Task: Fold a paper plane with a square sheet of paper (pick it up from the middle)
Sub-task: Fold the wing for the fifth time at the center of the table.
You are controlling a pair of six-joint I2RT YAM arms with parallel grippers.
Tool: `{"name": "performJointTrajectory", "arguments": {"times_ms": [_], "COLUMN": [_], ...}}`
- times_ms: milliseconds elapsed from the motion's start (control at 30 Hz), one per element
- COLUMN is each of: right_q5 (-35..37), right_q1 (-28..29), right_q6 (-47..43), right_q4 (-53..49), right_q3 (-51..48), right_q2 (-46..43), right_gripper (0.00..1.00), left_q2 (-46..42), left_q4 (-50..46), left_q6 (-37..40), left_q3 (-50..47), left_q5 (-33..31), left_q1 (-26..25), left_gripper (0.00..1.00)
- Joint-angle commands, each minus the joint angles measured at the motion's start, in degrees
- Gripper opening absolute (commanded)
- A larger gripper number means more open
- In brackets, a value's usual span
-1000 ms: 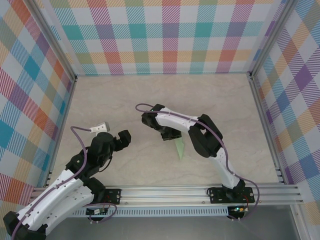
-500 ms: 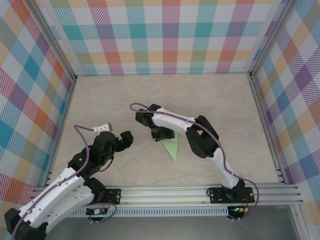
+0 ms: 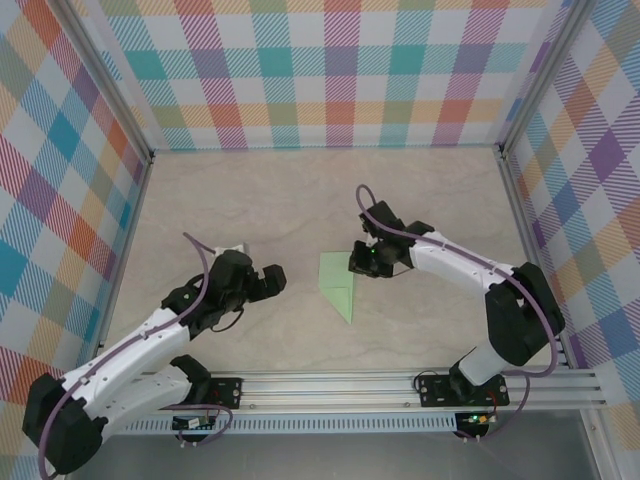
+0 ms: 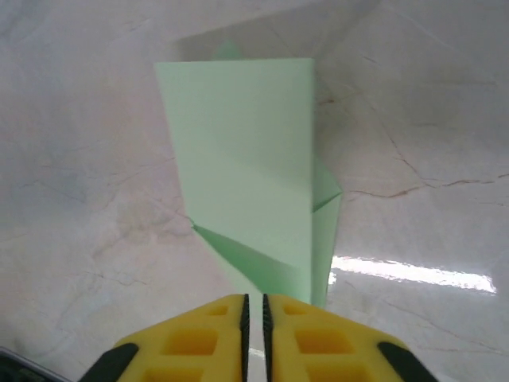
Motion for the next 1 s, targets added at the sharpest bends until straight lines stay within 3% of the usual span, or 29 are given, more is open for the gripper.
{"name": "performJointTrajectory", "arguments": {"times_ms": [0,233,967], "right_q5": [-13.0,-20.8,-21.5], "right_q1": [0.1,-1.6,-6.0], "right_q6": [-0.1,1.6,0.7], "right_q4": [12.8,20.9,26.2], "right_q3": [-3.5,-7.8,-13.9], "right_q2": [-0.8,3.9,10.4], "right_gripper": [0.09,0.07,0.06], "left_q2": [5.2,17.1,28.2], "left_q4": [3.7,6.4,10.2], "left_q6": [1.1,-1.0,-2.1], "left_q3": [2.8,6.9,11.3], "left_q5": [8.0,13.5,20.7], "left_q1": [0.8,0.8,0.2], "left_gripper": [0.98,0.92,0.9]}}
